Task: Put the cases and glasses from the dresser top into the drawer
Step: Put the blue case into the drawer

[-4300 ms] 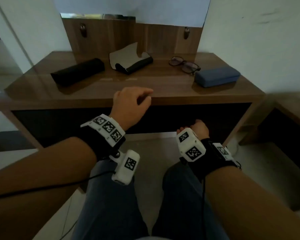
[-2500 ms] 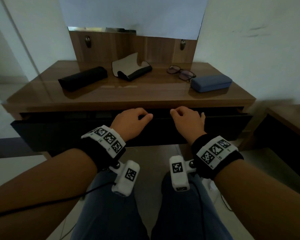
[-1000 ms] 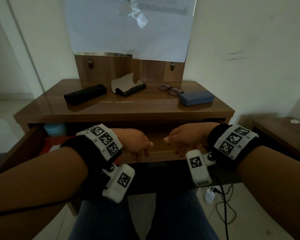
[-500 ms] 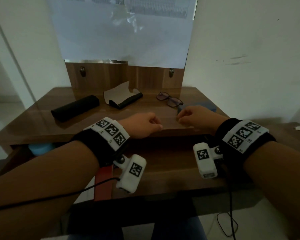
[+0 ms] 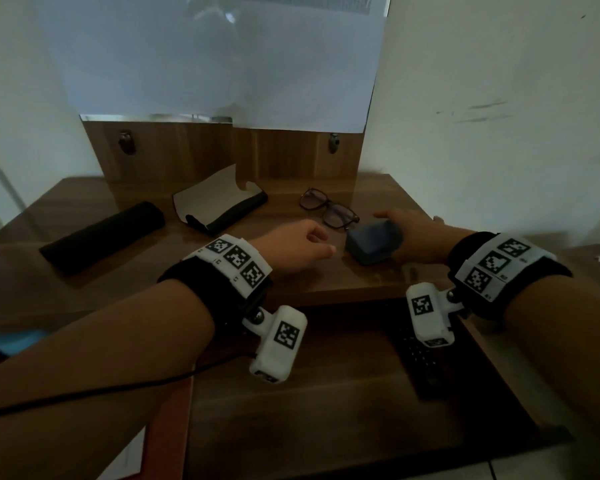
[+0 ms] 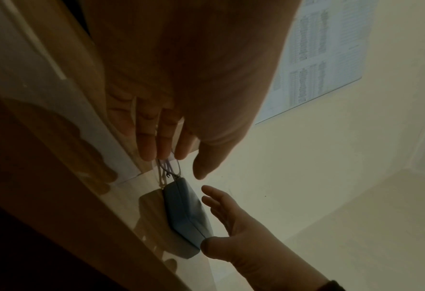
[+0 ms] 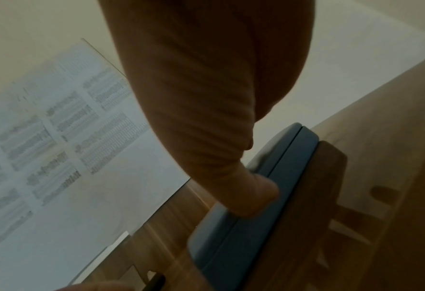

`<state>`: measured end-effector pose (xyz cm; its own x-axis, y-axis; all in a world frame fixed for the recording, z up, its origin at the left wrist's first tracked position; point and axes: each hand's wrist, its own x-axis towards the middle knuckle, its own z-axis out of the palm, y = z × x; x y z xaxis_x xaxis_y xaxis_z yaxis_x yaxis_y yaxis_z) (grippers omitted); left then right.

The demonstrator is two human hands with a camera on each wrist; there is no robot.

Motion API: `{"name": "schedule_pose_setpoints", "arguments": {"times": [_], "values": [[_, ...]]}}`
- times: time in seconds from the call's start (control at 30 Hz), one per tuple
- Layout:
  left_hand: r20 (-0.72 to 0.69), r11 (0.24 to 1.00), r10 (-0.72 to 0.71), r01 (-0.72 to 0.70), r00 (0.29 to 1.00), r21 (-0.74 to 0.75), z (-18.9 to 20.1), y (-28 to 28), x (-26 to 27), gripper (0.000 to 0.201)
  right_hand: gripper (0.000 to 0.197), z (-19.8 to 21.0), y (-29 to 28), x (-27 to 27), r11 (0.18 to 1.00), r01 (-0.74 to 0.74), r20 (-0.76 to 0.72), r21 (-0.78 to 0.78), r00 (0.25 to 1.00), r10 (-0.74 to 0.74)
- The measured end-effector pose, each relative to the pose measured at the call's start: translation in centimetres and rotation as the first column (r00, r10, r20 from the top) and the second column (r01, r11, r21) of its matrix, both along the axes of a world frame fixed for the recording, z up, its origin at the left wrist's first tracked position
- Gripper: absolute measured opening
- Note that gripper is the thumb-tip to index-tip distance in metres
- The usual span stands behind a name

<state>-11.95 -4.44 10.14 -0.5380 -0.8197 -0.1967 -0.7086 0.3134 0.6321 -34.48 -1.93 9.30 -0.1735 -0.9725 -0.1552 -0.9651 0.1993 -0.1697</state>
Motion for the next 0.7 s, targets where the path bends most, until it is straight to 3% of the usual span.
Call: {"name": "schedule_pose_setpoints", "arguments": {"times": [0.1,0.4,0.57,0.7], "values": [[0.010,0.999,-0.010,0.010,1.000,0.035,-0.5,-0.6,-0.5,0.050,0.088,0.0,-0.3,-0.6,0.999,-0.013,-0.093,0.029,0.996,0.015],[0.027,0.997,-0.007,0.005,1.000,0.072,-1.2,-1.3,-0.7,0.052,0.073,0.2,-0.5,0.0,0.997,-0.048,-0.154,0.055,0.987,0.056],[0.005,0.996,-0.007,0.007,1.000,0.085,-1.5,-1.3,-0.6,0.067,0.071,0.9,0.0,0.3,0.999,-0.030,-0.115,0.043,0.993,0.035],[-0.045,0.997,-0.005,0.009,0.999,0.080,-1.6,-1.0,-0.2,0.085,0.073,1.2,0.7,1.6,0.997,-0.075,0.021,-0.005,0.997,0.075]]}}
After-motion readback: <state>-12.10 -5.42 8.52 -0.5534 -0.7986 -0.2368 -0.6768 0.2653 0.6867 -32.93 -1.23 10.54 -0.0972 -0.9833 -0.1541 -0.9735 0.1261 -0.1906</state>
